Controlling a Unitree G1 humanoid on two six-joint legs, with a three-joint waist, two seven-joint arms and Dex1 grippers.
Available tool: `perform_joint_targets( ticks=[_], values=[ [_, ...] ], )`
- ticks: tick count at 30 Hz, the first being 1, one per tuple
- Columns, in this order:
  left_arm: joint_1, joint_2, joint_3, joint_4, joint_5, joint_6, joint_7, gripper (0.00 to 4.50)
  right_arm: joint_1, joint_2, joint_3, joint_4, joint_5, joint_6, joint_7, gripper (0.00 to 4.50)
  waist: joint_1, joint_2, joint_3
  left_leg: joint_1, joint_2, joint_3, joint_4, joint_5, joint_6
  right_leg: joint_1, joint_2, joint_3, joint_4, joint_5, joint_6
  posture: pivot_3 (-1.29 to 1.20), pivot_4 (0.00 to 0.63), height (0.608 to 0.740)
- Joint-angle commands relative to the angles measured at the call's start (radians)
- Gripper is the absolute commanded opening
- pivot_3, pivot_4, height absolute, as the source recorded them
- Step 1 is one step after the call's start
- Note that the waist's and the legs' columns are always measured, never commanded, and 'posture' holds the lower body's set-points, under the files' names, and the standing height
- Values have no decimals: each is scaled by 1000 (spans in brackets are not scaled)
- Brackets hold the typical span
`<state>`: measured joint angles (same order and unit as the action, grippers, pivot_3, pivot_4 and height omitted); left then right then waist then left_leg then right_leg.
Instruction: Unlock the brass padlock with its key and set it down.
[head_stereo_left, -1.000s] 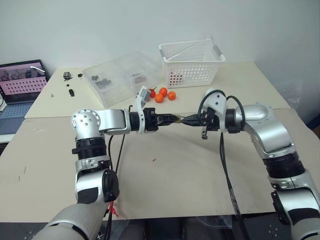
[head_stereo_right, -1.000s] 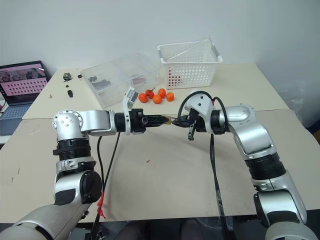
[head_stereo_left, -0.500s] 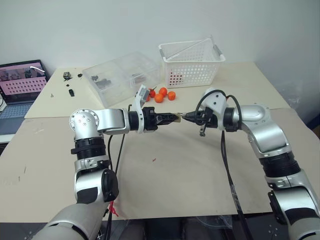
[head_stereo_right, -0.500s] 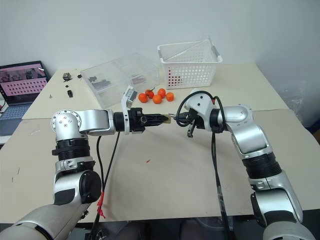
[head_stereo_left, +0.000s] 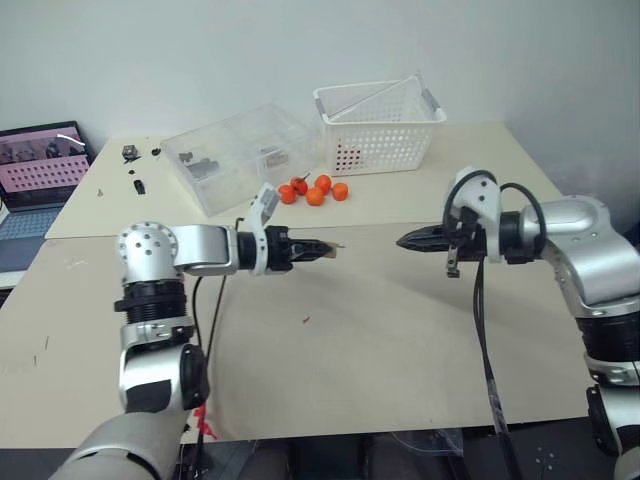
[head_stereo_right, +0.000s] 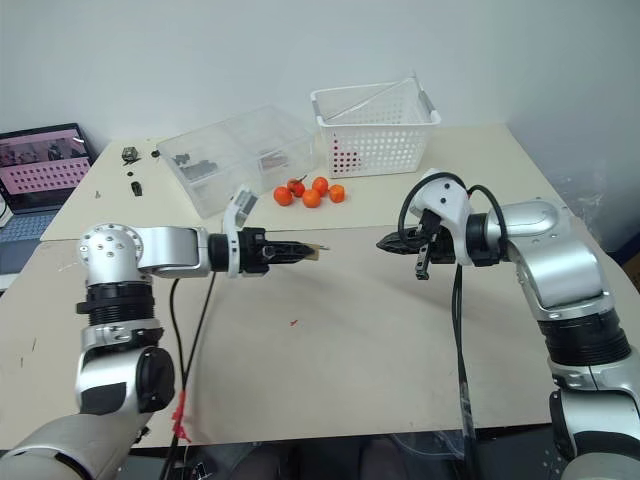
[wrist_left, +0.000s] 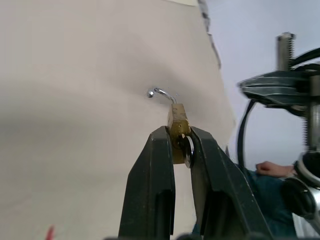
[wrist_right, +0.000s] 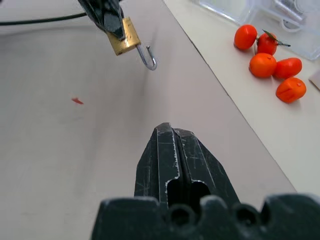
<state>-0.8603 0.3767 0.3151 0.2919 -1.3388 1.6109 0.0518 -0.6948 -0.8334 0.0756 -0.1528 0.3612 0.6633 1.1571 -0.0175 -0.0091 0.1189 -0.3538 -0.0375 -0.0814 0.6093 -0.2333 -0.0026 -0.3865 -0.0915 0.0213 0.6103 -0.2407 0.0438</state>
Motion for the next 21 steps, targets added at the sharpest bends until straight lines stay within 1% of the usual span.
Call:
perform_joint_targets(
  ticks=[1, 3, 5, 6, 9, 10, 12, 13, 14, 15, 16, 17, 21],
  values=[
    [-6, 54, -28, -3, -56, 4, -37, 19, -12, 13, -62, -80, 107, 76, 1, 64, 4, 0, 0, 0, 0, 0, 0, 0, 0, 0, 0, 0, 0, 0, 0, 0, 150, 740],
    [0, 76, -38, 1, -67, 4, -41, 19, 6, 11, -68, -114, 156, 120, 7, 64, 6, 0, 0, 0, -1, -1, 0, 0, 0, 0, -1, 0, 0, 0, 0, 0, 150, 740],
    [7, 82, -44, -1, -79, 4, -40, 19, 22, 7, -69, -137, 183, 137, 7, 586, 10, 0, 0, -1, -1, -1, 0, 0, 0, 0, -2, 0, -1, 0, 0, 0, 150, 740],
    [13, 81, -46, -2, -88, 4, -35, 19, 29, 7, -68, -151, 197, 146, 4, 766, 12, 0, 0, -1, -1, -1, 0, 0, 0, 0, -2, 0, -1, 0, 0, 0, 150, 740],
    [42, 73, -52, -11, -113, 4, -19, 19, 39, 19, -69, -189, 229, 171, -27, 1771, 13, 0, 0, -1, -2, -1, 0, -1, 1, 0, -3, 0, -1, 0, 0, 0, 150, 740],
    [52, 69, -54, -12, -121, 4, -12, 19, 34, 31, -66, -190, 223, 167, -50, 2152, 13, 0, 0, -1, -2, -1, 0, -1, 1, 0, -3, 0, -1, 0, 0, 0, 150, 740],
    [76, 59, -62, -16, -134, 4, 0, 19, 30, 47, -54, -197, 205, 134, -77, 2770, 12, -1, 0, -1, -2, 0, 0, -1, 1, 0, -3, 0, -1, 0, 0, 0, 150, 740],
    [91, 53, -68, -20, -138, 4, 5, 19, 30, 52, -50, -203, 202, 124, -85, 3216, 11, -1, 0, -1, -2, 0, 0, -1, 1, 0, -3, 1, -1, 0, 0, 0, 150, 740],
    [108, 45, -74, -22, -139, 4, 15, 19, 32, 57, -45, -212, 202, 115, -90, 3537, 11, -1, 0, 0, -2, 0, 0, -1, 1, -1, -3, 1, -1, 0, 0, 0, 150, 740],
    [122, 39, -79, -25, -142, 4, 24, 19, 33, 60, -41, -219, 202, 111, -94, 3970, 11, -1, 0, 0, -2, 0, 0, -1, 1, -1, -3, 1, 0, 0, 0, 0, 150, 740],
    [137, 32, -86, -26, -149, 3, 33, 19, 36, 60, -36, -229, 205, 111, -95, 4275, 11, -1, -1, 0, -1, 0, 0, -1, 1, 0, -2, 1, 0, 0, 0, 0, 150, 740],
    [148, 29, -90, -28, -156, 3, 39, 19, 39, 59, -32, -237, 208, 113, -96, 4450, 11, -1, -1, 0, -1, 0, 0, -1, 1, 0, -2, 1, 0, 0, 0, 0, 150, 740],
    [175, 9, -102, -24, -165, 3, 58, 19, 48, 68, -30, -261, 212, 121, -123, 4450, 12, -1, -1, -1, -1, 0, 1, -1, 1, -1, -2, 1, -1, 0, 0, 0, 150, 740]
  ],
)
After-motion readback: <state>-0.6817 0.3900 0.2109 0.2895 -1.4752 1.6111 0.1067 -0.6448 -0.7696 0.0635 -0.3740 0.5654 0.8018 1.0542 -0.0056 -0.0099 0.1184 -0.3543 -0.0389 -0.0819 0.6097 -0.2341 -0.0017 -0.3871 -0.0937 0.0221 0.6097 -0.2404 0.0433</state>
